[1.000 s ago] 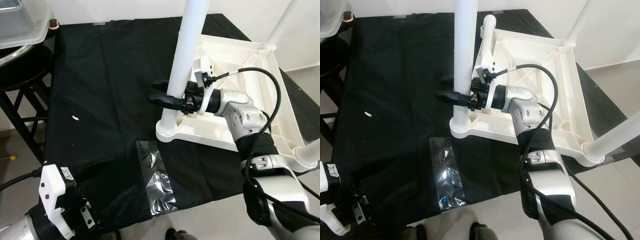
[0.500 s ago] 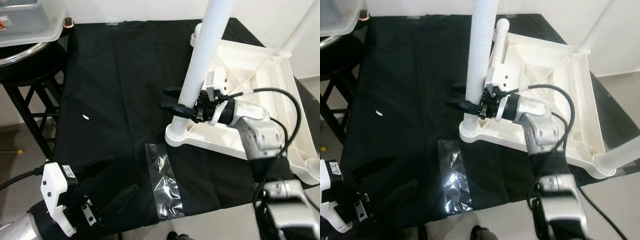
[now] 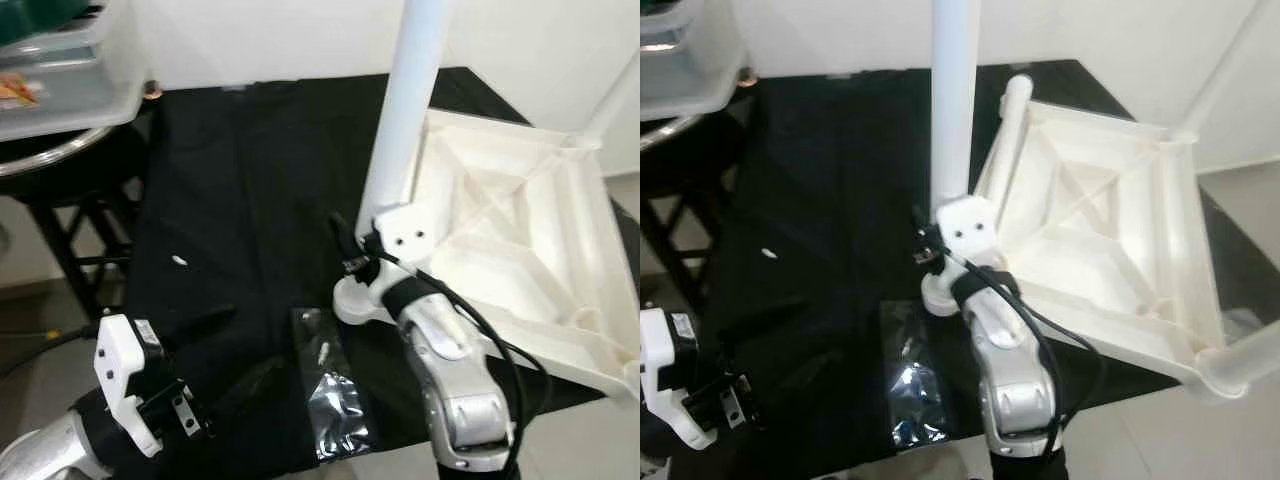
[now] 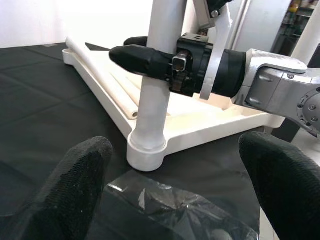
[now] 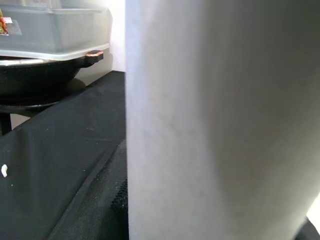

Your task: Building children table

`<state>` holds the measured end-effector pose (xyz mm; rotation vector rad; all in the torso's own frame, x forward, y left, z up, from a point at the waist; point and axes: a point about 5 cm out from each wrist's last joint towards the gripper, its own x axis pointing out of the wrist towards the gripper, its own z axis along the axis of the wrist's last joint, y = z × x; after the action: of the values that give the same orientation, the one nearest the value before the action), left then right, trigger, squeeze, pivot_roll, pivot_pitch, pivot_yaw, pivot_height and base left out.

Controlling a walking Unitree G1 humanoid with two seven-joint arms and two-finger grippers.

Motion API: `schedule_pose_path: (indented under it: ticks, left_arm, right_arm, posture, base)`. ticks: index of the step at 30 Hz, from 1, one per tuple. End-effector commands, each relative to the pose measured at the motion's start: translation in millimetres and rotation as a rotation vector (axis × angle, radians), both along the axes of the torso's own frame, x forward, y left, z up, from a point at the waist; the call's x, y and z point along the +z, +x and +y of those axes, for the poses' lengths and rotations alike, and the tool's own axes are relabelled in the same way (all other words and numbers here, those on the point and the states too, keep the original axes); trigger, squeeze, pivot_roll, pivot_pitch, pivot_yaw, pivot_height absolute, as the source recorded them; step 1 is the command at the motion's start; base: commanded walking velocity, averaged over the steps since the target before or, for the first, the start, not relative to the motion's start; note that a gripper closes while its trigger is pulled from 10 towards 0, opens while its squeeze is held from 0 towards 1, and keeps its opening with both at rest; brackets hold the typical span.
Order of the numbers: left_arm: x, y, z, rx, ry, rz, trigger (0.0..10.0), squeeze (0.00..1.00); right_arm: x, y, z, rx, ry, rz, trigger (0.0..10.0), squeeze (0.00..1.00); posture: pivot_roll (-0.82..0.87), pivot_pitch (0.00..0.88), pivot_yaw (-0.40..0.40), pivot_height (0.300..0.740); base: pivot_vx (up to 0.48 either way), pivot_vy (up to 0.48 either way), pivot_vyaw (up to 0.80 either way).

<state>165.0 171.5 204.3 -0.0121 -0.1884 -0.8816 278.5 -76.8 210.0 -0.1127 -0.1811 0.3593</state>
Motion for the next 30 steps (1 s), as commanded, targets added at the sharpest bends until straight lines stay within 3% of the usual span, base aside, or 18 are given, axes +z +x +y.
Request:
schedule_pose_path:
  ticks: [1, 2, 3, 5, 6, 9, 15, 16, 18, 19, 22, 30]
  left_arm:
    - [-3.2, -1.3, 0.5, -0.006, 0.004, 0.012, 10.0, 0.0]
    - [-2.8, -0.9, 1.1, -0.004, 0.005, 0.009, 10.0, 0.0]
    - [-2.8, -0.7, 1.5, -0.004, 0.006, 0.008, 10.0, 0.0]
    - [-2.7, -0.7, 1.7, -0.005, 0.007, 0.007, 10.0, 0.0]
    - [-2.9, -0.6, 1.7, -0.006, 0.008, 0.008, 10.0, 0.0]
    - [-3.1, -0.7, 1.6, -0.006, 0.009, 0.009, 10.0, 0.0]
    - [-3.1, -1.1, -0.3, -0.009, 0.008, 0.011, 10.0, 0.0]
    - [-3.2, -1.5, -0.5, -0.008, 0.008, 0.011, 10.0, 0.0]
    - [-2.9, -2.9, -0.9, -0.007, 0.007, 0.013, 10.0, 0.0]
    - [-2.9, -2.9, -0.9, -0.007, 0.007, 0.013, 10.0, 0.0]
    - [-2.2, -7.5, -0.3, 0.001, 0.01, 0.021, 10.0, 0.0]
    - [-2.1, -15.9, 1.4, 0.018, 0.018, 0.044, 10.0, 0.0]
  right_arm:
    - [-45.0, 2.9, -7.5, -0.091, -0.067, 0.212, 5.6, 0.0]
    - [-42.8, 0.7, -5.1, -0.113, -0.06, 0.217, 5.6, 0.0]
    - [-39.3, 1.5, -5.2, -0.124, -0.05, 0.212, 10.0, 0.0]
    - [-36.8, 2.1, -5.5, -0.131, -0.043, 0.208, 10.0, 0.0]
    - [-33.9, 5.1, -6.7, -0.113, -0.04, 0.202, 10.0, 1.0]
    - [-25.9, 13.9, -9.3, -0.037, -0.033, 0.177, 10.0, 1.0]
    - [8.6, 39.3, -23.1, 0.245, -0.028, 0.065, 10.0, 0.97]
    - [18.7, 44.4, -26.1, 0.364, -0.07, 0.038, 10.0, 0.0]
    - [28.8, 50.8, -31.0, 0.549, -0.157, 0.032, 10.0, 0.0]
    - [28.8, 50.8, -31.0, 0.549, -0.157, 0.032, 10.0, 0.0]
    - [43.3, 64.4, -36.6, 0.699, -0.234, 0.019, 10.0, 0.0]
    - [67.3, 83.4, -38.2, 0.821, -0.208, -0.001, 10.0, 0.0]
  posture:
    - [0.08, 0.189, -0.067, 0.74]
    - [0.08, 0.189, -0.067, 0.74]
    - [0.08, 0.189, -0.067, 0.74]
    - [0.08, 0.189, -0.066, 0.74]
    - [0.08, 0.19, -0.065, 0.74]
    - [0.08, 0.192, -0.065, 0.74]
    - [0.09, 0.202, -0.071, 0.74]
    - [0.09, 0.206, -0.072, 0.74]
    - [0.1, 0.212, -0.076, 0.74]
    - [0.1, 0.212, -0.076, 0.74]
    - [0.13, 0.24, -0.082, 0.74]
    - [0.15, 0.264, -0.084, 0.74]
  base:
    - [0.0, 0.0, 0.0]
    - [0.0, 0.0, 0.0]
    - [0.0, 0.0, 0.0]
    - [0.0, 0.0, 0.0]
    - [0.0, 0.0, 0.0]
    - [0.0, 0.0, 0.0]
    - [0.0, 0.0, 0.0]
    - [0.0, 0.0, 0.0]
    - [0.0, 0.0, 0.0]
    - [0.0, 0.0, 0.0]
    - [0.0, 0.0, 0.0]
    - [0.0, 0.0, 0.0]
